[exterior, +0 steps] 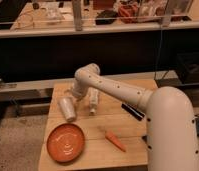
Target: Place the ceramic cup in the ceramic bowl
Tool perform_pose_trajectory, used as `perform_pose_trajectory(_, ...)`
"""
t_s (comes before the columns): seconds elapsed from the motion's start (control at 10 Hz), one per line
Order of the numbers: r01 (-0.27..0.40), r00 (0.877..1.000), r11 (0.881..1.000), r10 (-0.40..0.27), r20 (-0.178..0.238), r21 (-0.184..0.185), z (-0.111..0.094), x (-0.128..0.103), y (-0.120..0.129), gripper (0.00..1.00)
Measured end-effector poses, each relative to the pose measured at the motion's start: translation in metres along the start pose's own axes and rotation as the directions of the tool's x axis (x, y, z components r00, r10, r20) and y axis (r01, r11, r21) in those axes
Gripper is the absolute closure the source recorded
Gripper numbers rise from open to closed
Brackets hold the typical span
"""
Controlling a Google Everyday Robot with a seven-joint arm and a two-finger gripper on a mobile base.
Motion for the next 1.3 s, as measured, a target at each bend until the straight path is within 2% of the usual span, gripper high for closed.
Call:
perform_pose_trajectory(0.1,0.081,0.997,0.997,-0.081,-0.015,-0.02,0.005,0.004,-0.002,0.2)
perform_pose_trajectory(0.3,0.196,0.98,0.98,-0.197,-0.024,-0.03,0.006,0.007,-0.004,0.2)
perform_pose_trajectory(0.5,0.336,0.941,0.941,-0.337,-0.028,-0.038,0.008,0.01,-0.007,0.2)
perform_pose_trajectory(0.6,0.395,0.918,0.918,-0.396,-0.029,-0.037,0.008,0.008,-0.009,0.2)
perform_pose_trajectory(0.7,0.475,0.879,0.879,-0.476,-0.031,-0.045,0.009,0.005,-0.012,0.2)
perform_pose_trajectory(0.8,0.557,0.828,0.827,-0.56,-0.025,-0.07,0.014,-0.003,-0.019,0.2)
perform_pose_trajectory(0.9,0.603,0.795,0.792,-0.607,-0.015,-0.09,0.019,-0.009,-0.025,0.2)
perform_pose_trajectory(1.0,0.633,0.771,0.767,-0.637,0.0,-0.108,0.024,-0.013,-0.027,0.2)
perform_pose_trajectory(1.1,0.671,0.738,0.731,-0.674,0.026,-0.125,0.029,-0.015,-0.028,0.2)
perform_pose_trajectory(1.3,0.719,0.691,0.676,-0.719,0.067,-0.16,0.044,-0.022,-0.031,0.2)
